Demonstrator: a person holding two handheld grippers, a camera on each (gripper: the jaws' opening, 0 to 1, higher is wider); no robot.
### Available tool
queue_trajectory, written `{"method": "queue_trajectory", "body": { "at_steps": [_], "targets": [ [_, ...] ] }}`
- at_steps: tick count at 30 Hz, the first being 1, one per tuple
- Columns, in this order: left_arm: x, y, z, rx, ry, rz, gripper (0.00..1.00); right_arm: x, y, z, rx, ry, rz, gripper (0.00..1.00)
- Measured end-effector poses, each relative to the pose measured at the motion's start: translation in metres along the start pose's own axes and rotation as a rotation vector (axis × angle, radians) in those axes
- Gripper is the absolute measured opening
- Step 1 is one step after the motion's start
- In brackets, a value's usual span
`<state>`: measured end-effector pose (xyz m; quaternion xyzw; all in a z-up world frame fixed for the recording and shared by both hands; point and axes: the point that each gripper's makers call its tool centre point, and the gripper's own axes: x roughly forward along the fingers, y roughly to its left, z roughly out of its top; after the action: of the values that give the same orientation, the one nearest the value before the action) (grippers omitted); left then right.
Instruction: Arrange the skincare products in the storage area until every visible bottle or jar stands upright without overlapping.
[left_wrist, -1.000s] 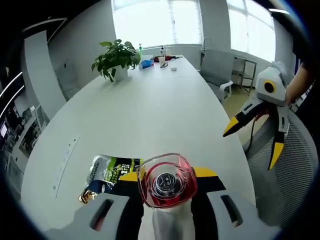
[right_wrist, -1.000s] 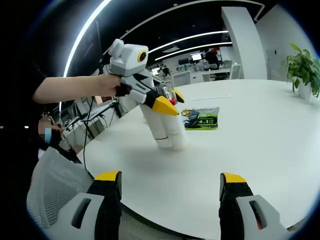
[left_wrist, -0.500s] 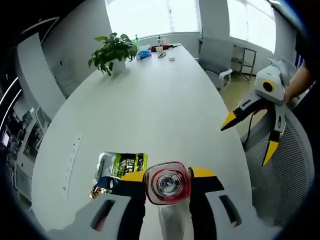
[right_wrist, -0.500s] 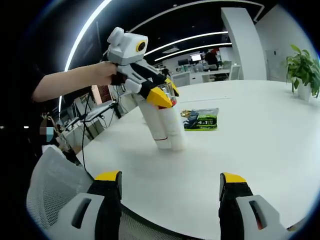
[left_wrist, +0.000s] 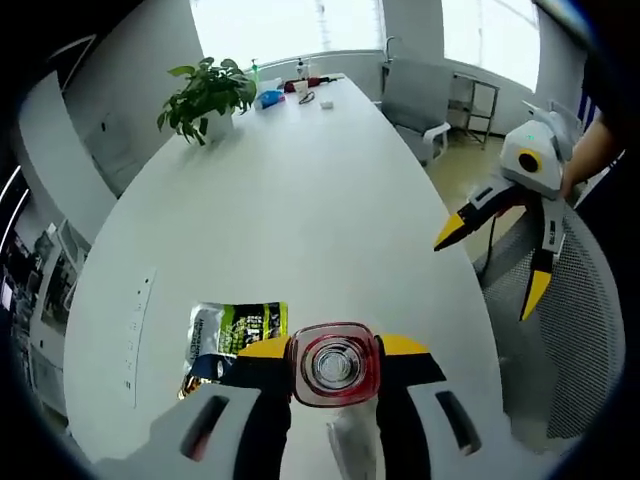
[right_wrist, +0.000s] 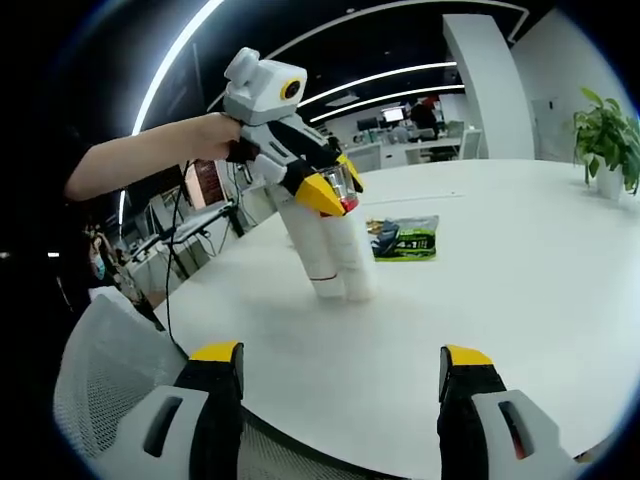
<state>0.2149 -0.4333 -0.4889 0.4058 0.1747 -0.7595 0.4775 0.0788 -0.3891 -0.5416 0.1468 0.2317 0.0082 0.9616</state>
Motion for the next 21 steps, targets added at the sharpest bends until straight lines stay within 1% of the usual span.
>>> {"method": "queue_trajectory", "body": {
  "at_steps": [4,11,13,14,17,18,20,21],
  "targets": [
    [0.000,0.000,0.000,0.007,0.005,-0.001,0.34,0.000,0.000,-0.001,-0.001,0.005,0.004,0.85],
    [0.000,0.002,0.000,-0.008,-0.002,0.006,0.36,0.000,0.000,-0.002,-0.002,0.011,0.003,0.86],
    [-0.001,0.003,0.003,-0.024,-0.023,0.003,0.36,0.000,0.000,-0.002,-0.002,0.013,0.001,0.86],
    [-0.003,0.004,0.005,-0.040,-0.035,0.010,0.37,0.000,0.000,-0.002,-0.002,0.014,0.001,0.86],
    [-0.011,0.008,0.012,-0.045,-0.067,0.033,0.42,0.000,0.001,-0.002,-0.006,0.017,0.000,0.86],
    [-0.015,0.009,0.014,-0.040,-0.085,0.039,0.42,0.000,0.001,-0.002,-0.008,0.018,0.001,0.86],
    [-0.022,0.011,0.016,-0.050,-0.100,0.053,0.44,0.000,0.002,-0.003,-0.017,0.024,0.001,0.86],
    [-0.028,0.010,0.019,-0.079,-0.122,0.060,0.44,0.000,0.002,-0.003,-0.020,0.025,0.001,0.86]
  ]
}}
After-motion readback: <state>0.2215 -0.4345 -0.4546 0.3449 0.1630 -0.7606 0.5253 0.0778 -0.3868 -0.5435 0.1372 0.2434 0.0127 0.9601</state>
